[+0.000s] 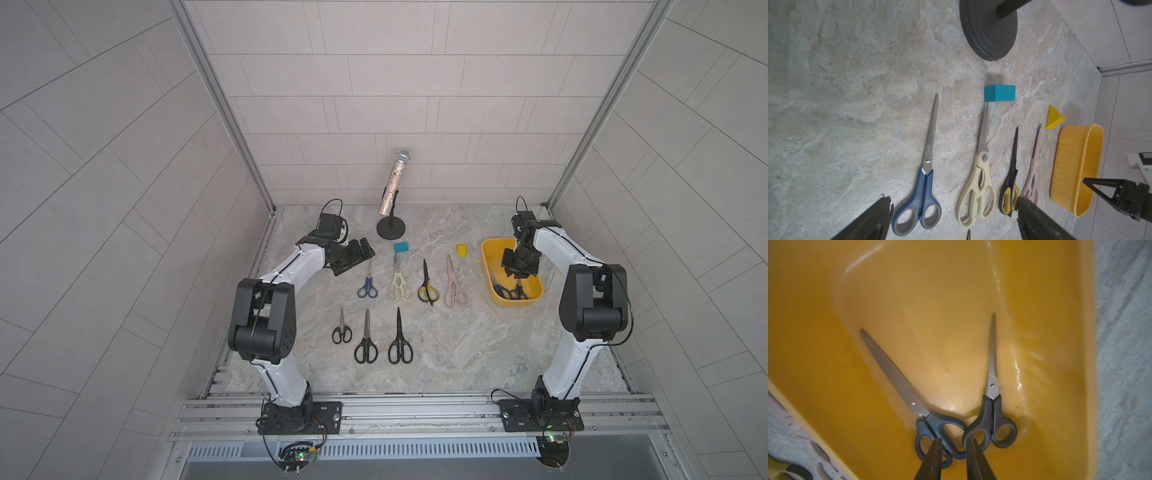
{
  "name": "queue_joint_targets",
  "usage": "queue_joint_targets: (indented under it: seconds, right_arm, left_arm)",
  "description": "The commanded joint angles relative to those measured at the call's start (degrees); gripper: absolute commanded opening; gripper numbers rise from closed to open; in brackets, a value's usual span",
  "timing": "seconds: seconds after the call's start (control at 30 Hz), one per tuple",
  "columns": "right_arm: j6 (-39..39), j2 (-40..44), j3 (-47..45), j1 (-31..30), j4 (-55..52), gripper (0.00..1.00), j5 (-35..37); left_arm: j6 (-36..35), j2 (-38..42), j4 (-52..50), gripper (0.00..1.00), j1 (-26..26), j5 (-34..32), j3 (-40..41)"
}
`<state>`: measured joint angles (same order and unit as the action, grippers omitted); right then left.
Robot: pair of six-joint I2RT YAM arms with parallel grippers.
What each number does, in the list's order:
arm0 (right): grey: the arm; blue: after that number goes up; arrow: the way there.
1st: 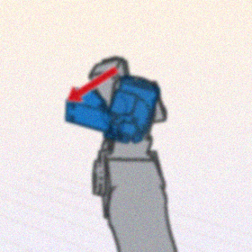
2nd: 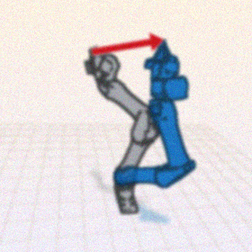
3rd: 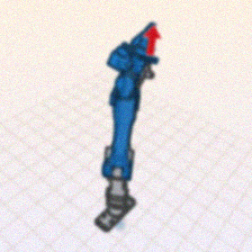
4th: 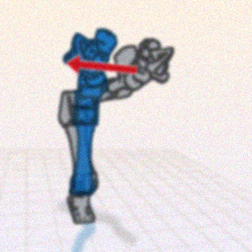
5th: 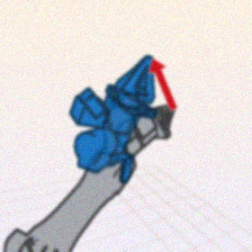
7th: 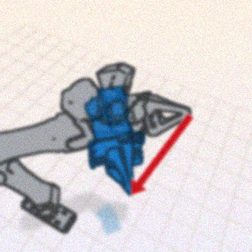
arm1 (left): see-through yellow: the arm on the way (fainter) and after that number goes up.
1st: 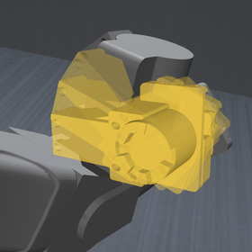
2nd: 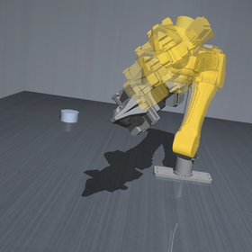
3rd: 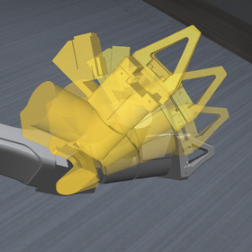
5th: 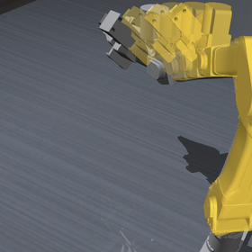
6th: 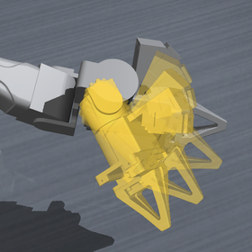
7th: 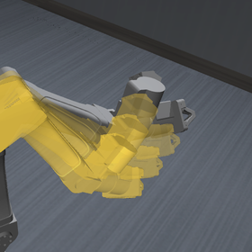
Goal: Take the scissors out of the storage box
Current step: Move the storage box to the center of the board, then pick up the scissors from the storage box.
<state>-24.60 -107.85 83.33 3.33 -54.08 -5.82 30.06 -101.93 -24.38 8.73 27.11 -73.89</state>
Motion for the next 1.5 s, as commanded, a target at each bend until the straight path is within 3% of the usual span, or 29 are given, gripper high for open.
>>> queue_joint_targets:
  seconds: [0.0,0.17,0.43,0.67,0.83,1.1,1.47]
  right_arm:
    - [0.8,0.3,-3.6,-0.3,0.5,0.24,-4.2]
    - [-0.1,-1.3,-7.4,-1.0,4.4,0.23,-11.0]
    - [-4.1,-7.5,-4.0,-1.8,8.4,0.23,-7.3]
    - [-4.8,-13.8,8.2,-1.0,8.5,0.23,-3.4]
    - [-3.0,-10.9,10.3,-0.7,7.8,0.23,-2.1]
    - [0.2,-5.5,4.3,-0.7,7.8,0.23,1.8]
    - [0.0,-8.0,4.7,-1.8,10.8,0.31,-4.5]
  left_arm:
    - [-1.9,-1.9,-4.2,1.00,0.6,-0.7,-3.6]
    - [-1.5,-3.0,-4.9,1.00,1.2,-1.4,-4.3]
    - [-0.4,-1.7,-5.2,1.00,1.0,-3.2,-3.4]
    - [-1.6,0.3,-6.9,1.00,1.1,-5.0,-1.9]
    - [-1.6,1.8,-6.2,1.00,1.0,-5.6,0.2]
    - [-1.1,1.2,-4.6,1.00,1.1,-5.1,1.3]
    - [-3.1,0.5,-5.9,1.00,0.9,-5.0,1.0]
